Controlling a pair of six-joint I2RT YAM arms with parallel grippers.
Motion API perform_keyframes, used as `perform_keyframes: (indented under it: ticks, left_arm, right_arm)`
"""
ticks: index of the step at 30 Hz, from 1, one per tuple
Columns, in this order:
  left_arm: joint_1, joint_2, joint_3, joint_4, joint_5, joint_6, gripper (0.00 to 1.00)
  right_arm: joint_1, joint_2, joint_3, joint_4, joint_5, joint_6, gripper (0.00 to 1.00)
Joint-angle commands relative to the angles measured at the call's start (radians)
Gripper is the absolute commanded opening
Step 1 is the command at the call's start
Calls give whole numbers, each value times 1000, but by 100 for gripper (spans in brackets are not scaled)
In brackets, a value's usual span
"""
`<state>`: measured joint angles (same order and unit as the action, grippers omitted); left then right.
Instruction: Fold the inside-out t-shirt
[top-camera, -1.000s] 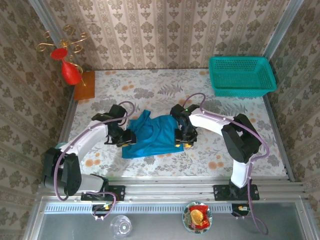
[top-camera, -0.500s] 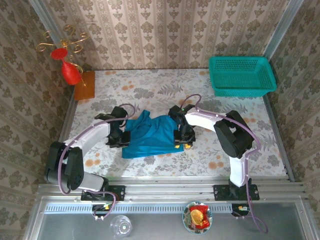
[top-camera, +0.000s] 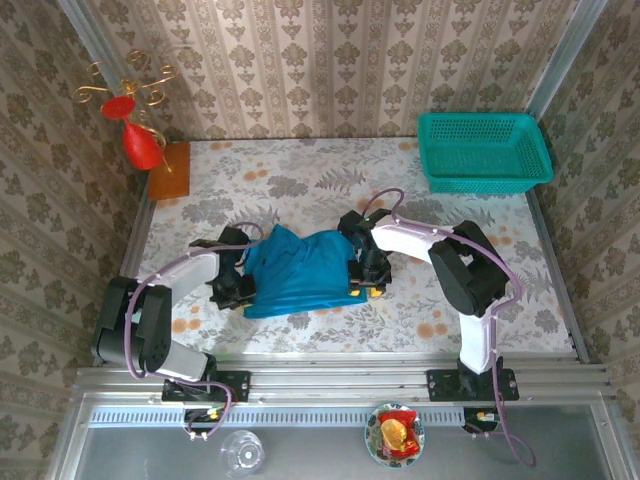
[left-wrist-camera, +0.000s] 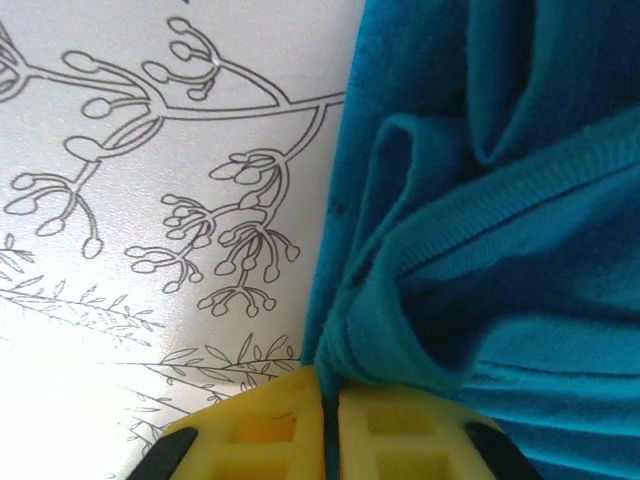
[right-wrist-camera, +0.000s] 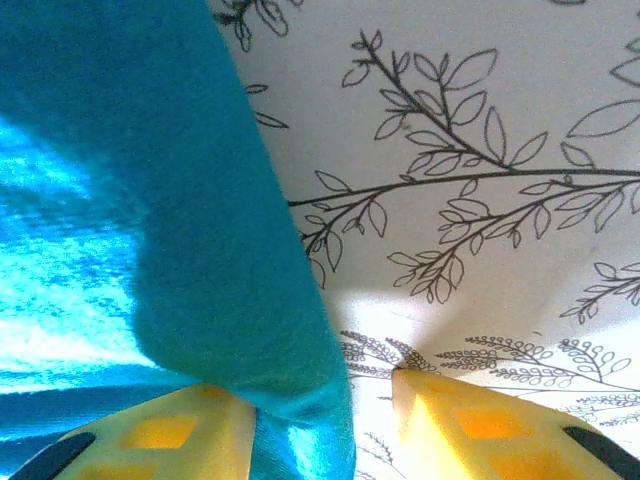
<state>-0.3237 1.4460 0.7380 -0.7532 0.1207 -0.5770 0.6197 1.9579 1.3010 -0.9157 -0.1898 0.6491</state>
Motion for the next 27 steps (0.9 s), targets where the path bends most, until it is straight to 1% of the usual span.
perform_keyframes:
  ticks: [1,3,5,7,11,13,20,23,25,27]
  left_arm:
    - [18,-88,13,-63,-95,-7,19]
    - [34,-168,37,-80,-91,7,25]
    - [57,-213,65,-94,-69,28,29]
    - [80,-228,101,-87,-17,76,32]
    - [94,-188,172,15,103,185,40]
    - [103,-109,243,48,164,224,45]
    - [115,175,491,136,326,290,51]
    - [119,308,610,136,429,317,54]
    - [118,391,681,118,471,324,59]
    - [114,447,720,113,504,325,60]
  right_arm:
    - [-6,-17,-12,-88,78,-15,43]
    - [-6,-44,11,-114,82,-20,44]
    - [-6,-62,38,-139,87,-22,44]
    - [-5,-71,69,-162,92,-26,44]
    - [-6,-73,117,-161,86,-40,43]
    - [-13,-57,150,-156,79,-56,42]
    - [-85,2,242,-101,24,-86,42]
    - [-112,18,275,-92,14,-90,41]
    - [-126,32,297,-97,8,-98,41]
    - [-136,40,309,-93,0,-102,42]
